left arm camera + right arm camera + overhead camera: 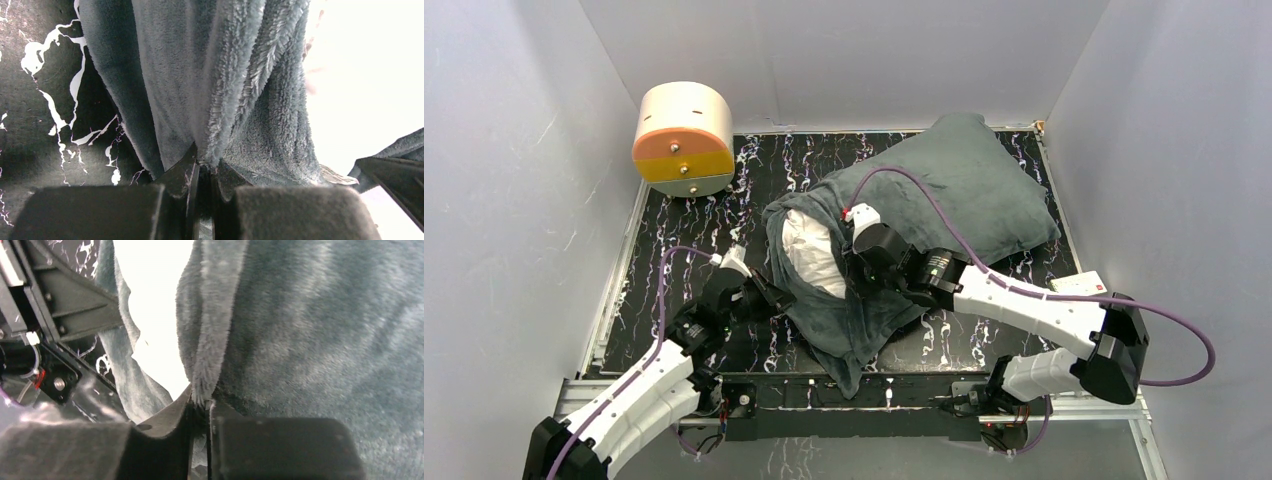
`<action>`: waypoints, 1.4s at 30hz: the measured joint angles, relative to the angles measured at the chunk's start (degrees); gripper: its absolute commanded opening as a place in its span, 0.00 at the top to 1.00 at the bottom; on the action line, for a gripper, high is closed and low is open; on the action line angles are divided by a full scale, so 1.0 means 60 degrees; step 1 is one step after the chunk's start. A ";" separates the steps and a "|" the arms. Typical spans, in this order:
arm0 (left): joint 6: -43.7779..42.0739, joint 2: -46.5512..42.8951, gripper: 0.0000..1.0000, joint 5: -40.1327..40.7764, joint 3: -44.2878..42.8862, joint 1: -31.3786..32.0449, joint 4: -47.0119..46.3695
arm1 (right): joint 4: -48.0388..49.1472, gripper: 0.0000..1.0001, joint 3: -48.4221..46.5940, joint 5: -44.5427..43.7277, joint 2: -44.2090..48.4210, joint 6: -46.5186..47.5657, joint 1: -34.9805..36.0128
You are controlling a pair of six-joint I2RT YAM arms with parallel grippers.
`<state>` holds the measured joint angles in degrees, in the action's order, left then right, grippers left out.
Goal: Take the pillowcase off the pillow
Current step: Remove the pillow from the pillowcase.
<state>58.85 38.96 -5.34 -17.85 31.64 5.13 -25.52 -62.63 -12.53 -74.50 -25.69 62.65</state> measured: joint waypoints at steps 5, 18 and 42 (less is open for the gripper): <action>-0.0073 -0.0084 1.00 0.0131 -0.0204 0.0000 0.0375 | -0.0131 1.00 0.0000 -0.1348 0.0084 -0.0379 0.0124; 0.0047 -0.0601 0.83 0.0641 -0.0787 0.0186 0.1821 | -0.0408 1.00 0.3016 -0.3781 0.3450 -0.2284 -0.1341; -0.0226 0.1169 0.70 -0.1235 -0.2484 0.0062 0.1344 | 0.1359 0.96 0.3767 -0.2503 0.2911 -0.2167 -0.1821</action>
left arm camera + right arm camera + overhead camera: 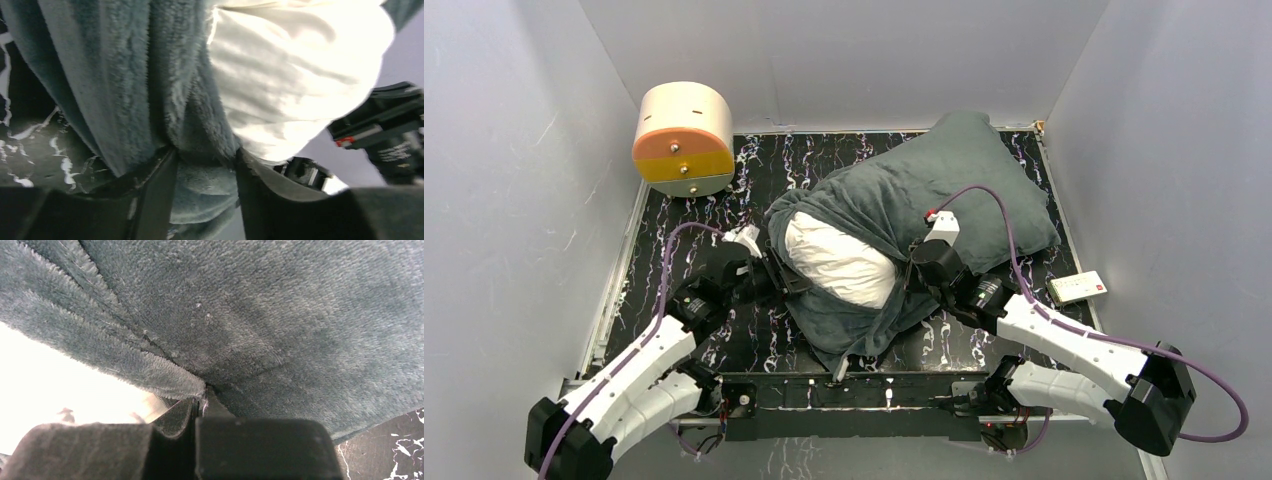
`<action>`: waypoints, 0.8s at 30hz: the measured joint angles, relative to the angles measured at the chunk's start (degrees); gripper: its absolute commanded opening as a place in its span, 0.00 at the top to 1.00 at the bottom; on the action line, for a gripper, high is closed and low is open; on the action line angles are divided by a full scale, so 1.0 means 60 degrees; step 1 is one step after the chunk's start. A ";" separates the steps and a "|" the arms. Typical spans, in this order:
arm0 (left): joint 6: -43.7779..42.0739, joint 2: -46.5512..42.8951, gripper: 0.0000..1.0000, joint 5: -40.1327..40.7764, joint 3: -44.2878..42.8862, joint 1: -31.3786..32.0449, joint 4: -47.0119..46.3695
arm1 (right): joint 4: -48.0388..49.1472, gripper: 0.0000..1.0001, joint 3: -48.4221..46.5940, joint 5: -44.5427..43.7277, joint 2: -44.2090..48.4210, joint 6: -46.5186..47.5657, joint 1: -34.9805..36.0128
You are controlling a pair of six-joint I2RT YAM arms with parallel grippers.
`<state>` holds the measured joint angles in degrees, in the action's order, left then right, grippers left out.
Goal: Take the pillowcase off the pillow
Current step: Remove the pillow from the pillowcase.
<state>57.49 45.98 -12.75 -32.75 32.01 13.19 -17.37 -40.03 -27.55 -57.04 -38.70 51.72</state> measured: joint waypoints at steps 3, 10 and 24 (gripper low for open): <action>-0.0025 0.0240 0.95 -0.0015 0.0222 0.0000 -0.0120 | -0.0011 0.96 -0.0051 0.0044 0.0000 0.0036 -0.0004; -0.0364 -0.1195 1.00 0.0667 0.0437 0.0022 0.0678 | -0.0164 0.94 -0.0306 -0.0084 -0.0062 0.0204 0.0011; -0.0138 -0.0754 1.00 0.1042 0.1789 0.0000 -0.0288 | -0.0900 0.55 -0.2142 0.2422 -0.0452 0.1534 0.0011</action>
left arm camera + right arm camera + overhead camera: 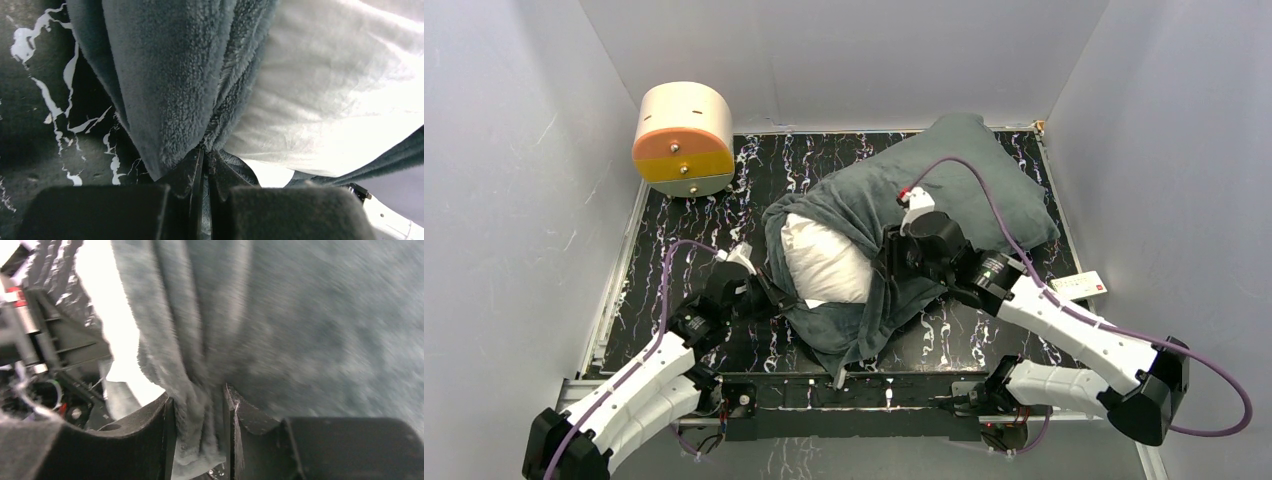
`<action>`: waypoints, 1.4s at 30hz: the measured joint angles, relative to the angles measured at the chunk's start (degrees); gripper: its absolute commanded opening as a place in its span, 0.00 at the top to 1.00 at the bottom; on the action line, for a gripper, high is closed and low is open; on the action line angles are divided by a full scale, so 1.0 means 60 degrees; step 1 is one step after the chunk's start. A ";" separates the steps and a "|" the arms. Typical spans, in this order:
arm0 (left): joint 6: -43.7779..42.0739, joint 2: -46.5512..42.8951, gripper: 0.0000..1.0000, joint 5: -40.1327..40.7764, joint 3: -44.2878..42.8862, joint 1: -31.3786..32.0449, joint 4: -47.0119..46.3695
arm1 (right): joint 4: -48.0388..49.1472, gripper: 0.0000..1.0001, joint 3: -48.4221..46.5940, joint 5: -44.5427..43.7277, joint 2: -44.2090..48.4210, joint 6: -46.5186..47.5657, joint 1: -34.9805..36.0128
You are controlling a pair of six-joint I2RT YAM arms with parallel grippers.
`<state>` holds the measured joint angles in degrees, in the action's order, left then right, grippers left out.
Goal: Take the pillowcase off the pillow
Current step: Remove the pillow from the pillowcase.
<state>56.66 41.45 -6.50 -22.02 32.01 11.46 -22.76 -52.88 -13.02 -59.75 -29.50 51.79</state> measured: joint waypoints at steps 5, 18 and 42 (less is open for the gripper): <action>0.0004 0.0270 1.00 -0.0138 0.0022 0.0000 -0.0506 | -0.0266 0.51 -0.1479 0.1118 -0.0492 0.0426 0.0299; -0.0200 0.0364 1.00 -0.0262 0.0022 0.0000 -0.0652 | -0.0747 0.43 -0.4266 0.0113 -0.3096 0.1228 0.2980; -0.0189 -0.0127 1.00 -0.0047 0.0018 -0.0004 -0.0532 | -0.0259 1.00 -0.4648 -0.6229 -0.6870 0.2350 0.3537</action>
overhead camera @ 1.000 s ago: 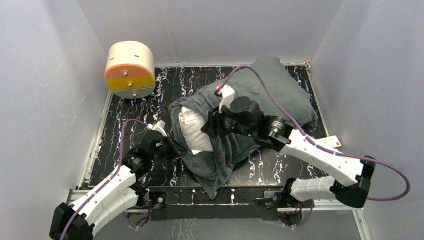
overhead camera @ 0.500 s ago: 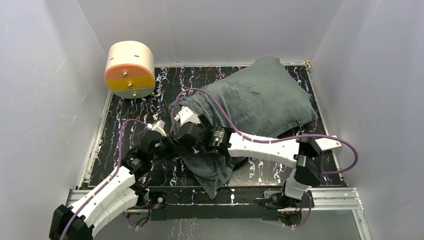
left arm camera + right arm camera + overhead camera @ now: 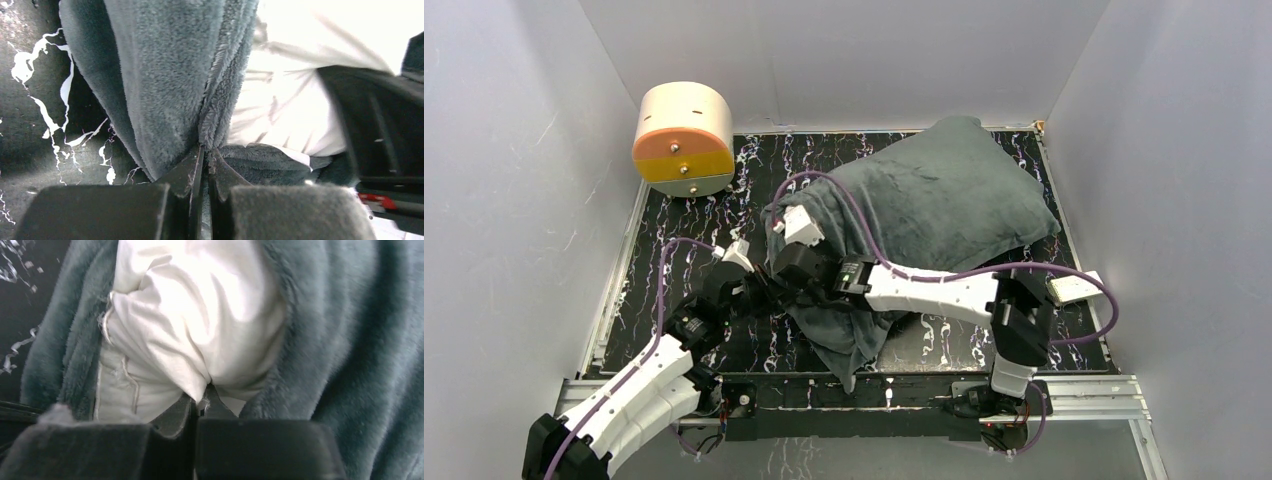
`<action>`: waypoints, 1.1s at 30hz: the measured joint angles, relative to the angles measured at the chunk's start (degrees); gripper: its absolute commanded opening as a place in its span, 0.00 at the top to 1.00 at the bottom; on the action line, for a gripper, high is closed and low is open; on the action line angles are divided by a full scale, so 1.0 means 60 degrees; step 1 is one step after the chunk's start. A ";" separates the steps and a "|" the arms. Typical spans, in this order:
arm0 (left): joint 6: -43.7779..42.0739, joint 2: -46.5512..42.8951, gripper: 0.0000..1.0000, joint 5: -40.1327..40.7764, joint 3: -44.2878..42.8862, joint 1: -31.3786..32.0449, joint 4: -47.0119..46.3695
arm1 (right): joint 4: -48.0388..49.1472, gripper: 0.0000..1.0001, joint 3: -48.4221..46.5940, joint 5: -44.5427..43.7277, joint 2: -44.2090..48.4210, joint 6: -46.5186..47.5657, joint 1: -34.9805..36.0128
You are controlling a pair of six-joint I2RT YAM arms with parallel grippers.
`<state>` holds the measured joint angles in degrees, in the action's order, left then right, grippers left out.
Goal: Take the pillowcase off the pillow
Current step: Remove the pillow from the pillowcase.
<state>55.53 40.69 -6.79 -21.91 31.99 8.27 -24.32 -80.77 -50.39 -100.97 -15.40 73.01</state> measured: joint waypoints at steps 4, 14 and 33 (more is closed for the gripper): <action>0.0131 -0.0022 1.00 0.0321 -0.0084 -0.0004 0.0095 | 0.0535 1.00 0.0189 0.0656 0.0674 0.0131 -0.0455; 0.1005 -0.0306 1.00 0.0554 0.0452 0.0022 -0.0692 | 0.0685 1.00 0.1115 0.5278 0.2907 -0.1191 -0.2878; 0.0780 0.0790 1.00 0.0004 0.0590 0.0109 -0.1271 | -0.0022 0.50 0.1705 0.7136 0.3799 -0.1679 -0.2645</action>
<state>60.20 45.43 -6.76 -18.37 32.64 0.64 -24.45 -70.54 -7.57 -78.17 -25.47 57.14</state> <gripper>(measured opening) 0.014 0.340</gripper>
